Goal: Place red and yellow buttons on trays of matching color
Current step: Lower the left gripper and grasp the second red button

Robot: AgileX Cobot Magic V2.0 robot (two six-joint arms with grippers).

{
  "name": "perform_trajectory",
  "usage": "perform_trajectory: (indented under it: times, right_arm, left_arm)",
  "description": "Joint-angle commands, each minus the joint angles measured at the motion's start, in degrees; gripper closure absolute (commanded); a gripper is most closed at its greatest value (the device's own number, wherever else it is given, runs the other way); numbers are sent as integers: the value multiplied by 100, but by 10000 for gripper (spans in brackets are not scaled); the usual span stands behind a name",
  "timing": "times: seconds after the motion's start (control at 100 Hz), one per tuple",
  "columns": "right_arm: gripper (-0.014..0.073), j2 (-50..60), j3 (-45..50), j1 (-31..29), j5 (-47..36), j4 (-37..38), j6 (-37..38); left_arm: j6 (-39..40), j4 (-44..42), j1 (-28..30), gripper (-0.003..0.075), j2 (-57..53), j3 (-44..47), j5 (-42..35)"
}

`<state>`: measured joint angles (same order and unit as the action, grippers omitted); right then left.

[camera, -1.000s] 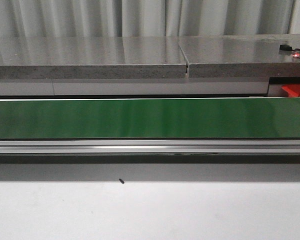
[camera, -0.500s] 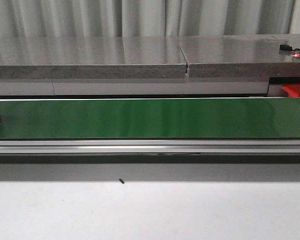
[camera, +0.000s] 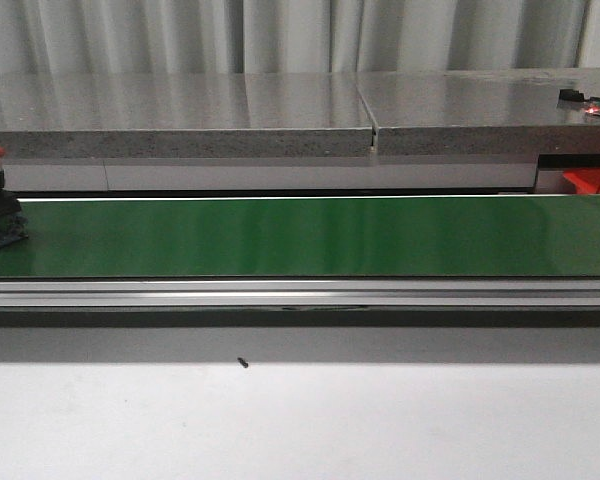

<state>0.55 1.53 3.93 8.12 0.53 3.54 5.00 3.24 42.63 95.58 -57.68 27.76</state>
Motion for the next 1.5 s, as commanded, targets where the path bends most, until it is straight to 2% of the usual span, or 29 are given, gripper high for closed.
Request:
perform_trajectory:
  times: [0.0, 0.75, 0.94, 1.24, 1.49]
  right_arm:
    - [663, 108, -86, 5, -454, 71, -16]
    - [663, 108, -86, 5, -454, 71, -16]
    - [663, 108, -86, 5, -454, 71, -16]
    - [663, 108, -86, 5, -454, 71, -16]
    - [663, 108, -86, 5, -454, 71, -16]
  left_arm:
    - [50, -25, 10, 155, -144, -246, -225]
    - [50, -61, 10, 161, 258, -516, -255]
    - [50, -61, 10, 287, 258, -516, -163]
    - [50, -24, 10, 384, 258, -516, -37]
    - [50, 29, 10, 587, 258, -516, 24]
